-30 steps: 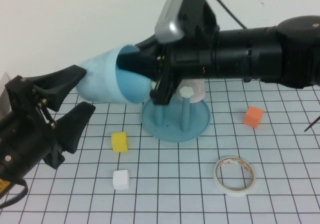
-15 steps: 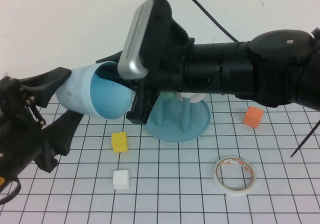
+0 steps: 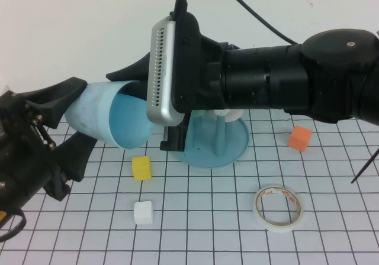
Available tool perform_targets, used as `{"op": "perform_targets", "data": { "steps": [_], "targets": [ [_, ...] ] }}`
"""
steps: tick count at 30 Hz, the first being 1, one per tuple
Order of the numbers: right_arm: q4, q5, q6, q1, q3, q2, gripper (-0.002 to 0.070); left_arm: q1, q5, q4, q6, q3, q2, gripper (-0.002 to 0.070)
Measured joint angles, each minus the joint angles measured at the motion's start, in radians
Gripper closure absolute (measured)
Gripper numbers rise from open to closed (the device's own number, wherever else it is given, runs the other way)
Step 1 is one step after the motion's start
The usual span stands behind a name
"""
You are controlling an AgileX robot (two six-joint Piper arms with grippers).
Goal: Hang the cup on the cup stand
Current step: Adjust the cup with two arms
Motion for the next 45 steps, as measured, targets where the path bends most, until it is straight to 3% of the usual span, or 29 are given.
{"op": "perform_targets", "data": {
  "steps": [16,19,25,28,31,41,45],
  "targets": [
    [-0.033,-0.016,-0.014,-0.006,-0.002,-0.006,0.0634,0.008,-0.105,-0.012,0.023,0.007,0.061,0.0109],
    [-0.035,-0.011,-0.012,-0.002,-0.002,-0.006,0.057,0.008,-0.121,-0.005,0.06,0.007,0.063,0.011],
    [-0.077,0.03,0.044,0.006,-0.002,-0.01,0.0303,0.002,-0.154,0.0,0.187,0.007,0.066,0.0111],
    [-0.155,0.036,0.164,0.011,-0.002,-0.025,0.0224,0.001,-0.163,-0.011,0.241,0.007,0.068,0.0119],
    [-0.279,0.037,0.32,0.015,-0.002,-0.055,0.0197,-0.003,-0.174,-0.025,0.298,0.007,0.068,0.0126],
    [-0.808,0.16,0.913,0.027,0.004,-0.173,0.0197,-0.003,-0.312,-0.167,0.542,-0.004,0.068,0.0143],
    [-0.984,0.203,1.111,0.027,0.004,-0.218,0.0237,-0.006,-0.338,-0.175,0.612,-0.008,0.068,0.0143]
  ]
}}
